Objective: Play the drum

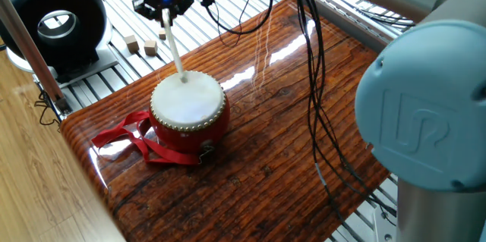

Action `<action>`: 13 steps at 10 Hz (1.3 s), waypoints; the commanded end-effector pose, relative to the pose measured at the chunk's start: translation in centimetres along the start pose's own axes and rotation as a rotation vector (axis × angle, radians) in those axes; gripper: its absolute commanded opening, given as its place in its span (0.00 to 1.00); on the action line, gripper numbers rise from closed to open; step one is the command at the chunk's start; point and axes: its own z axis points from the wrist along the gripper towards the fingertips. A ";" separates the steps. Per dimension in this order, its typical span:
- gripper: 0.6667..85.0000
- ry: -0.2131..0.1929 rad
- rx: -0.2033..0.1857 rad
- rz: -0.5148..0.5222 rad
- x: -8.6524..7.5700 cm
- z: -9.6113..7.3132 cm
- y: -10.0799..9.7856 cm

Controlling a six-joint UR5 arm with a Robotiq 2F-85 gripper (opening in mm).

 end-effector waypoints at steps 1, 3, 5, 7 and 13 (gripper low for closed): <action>0.00 0.250 -0.034 0.078 5.9 -1.1 0.8; 0.00 0.450 -0.078 0.147 9.9 -3.5 1.5; 0.00 0.473 -0.084 0.156 10.1 -4.1 1.3; 0.00 0.444 -0.066 0.136 9.5 -3.9 0.5; 0.00 0.412 -0.040 0.139 9.6 -3.6 0.3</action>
